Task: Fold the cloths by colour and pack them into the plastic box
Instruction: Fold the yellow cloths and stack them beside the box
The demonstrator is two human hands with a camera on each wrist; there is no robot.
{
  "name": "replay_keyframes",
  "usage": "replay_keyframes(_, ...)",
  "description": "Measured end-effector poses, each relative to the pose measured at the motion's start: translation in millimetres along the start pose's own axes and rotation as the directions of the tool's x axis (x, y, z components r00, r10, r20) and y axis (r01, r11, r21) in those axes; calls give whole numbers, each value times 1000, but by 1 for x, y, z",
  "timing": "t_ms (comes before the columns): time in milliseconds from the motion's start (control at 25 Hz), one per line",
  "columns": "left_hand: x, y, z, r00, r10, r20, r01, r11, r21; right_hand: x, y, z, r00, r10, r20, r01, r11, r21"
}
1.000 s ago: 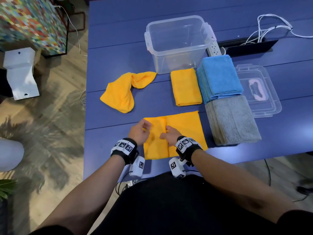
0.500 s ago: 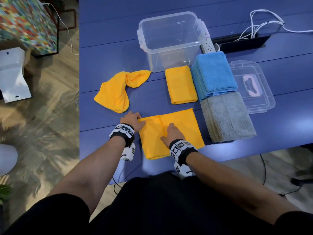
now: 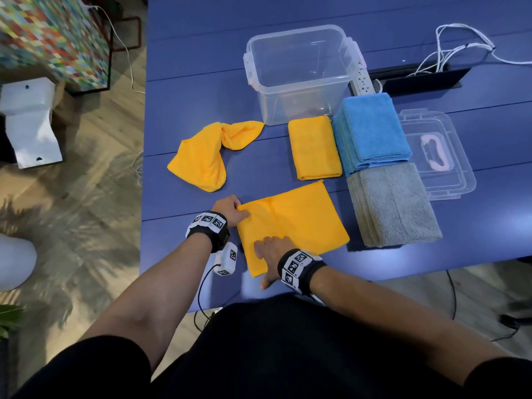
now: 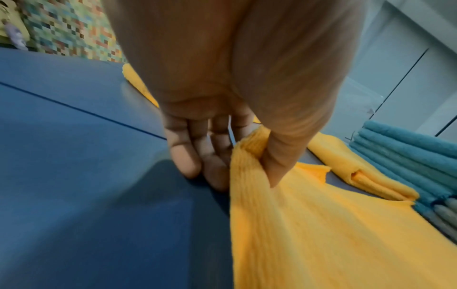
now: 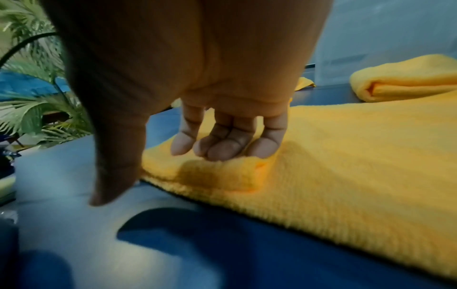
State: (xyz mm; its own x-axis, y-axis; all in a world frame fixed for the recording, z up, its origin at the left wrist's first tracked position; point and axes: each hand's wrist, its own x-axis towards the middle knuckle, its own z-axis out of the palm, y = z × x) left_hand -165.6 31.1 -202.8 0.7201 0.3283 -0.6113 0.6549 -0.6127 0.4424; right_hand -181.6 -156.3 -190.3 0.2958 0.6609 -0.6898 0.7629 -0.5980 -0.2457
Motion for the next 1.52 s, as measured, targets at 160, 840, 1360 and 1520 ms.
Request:
replay_keyframes(160, -14, -11, -3, 988, -155, -10, 145, 941, -305, -2, -10, 6, 989, 86, -118, -95, 992, -76)
replay_keyframes(840, 12, 58, 1, 907, 397, 145, -393, 918, -55, -56, 97, -13, 942, 333, -50, -83, 372, 925)
replay_keyframes(1360, 45, 94, 41, 870, 482, 103, -490, 867, 92, -59, 137, 7, 764, 635, -114, -275, 479, 833)
replay_keyframes(1520, 54, 93, 52, 913, 407, 42, -408, 896, 175, -51, 133, 4, 720, 655, -229, -392, 656, 645)
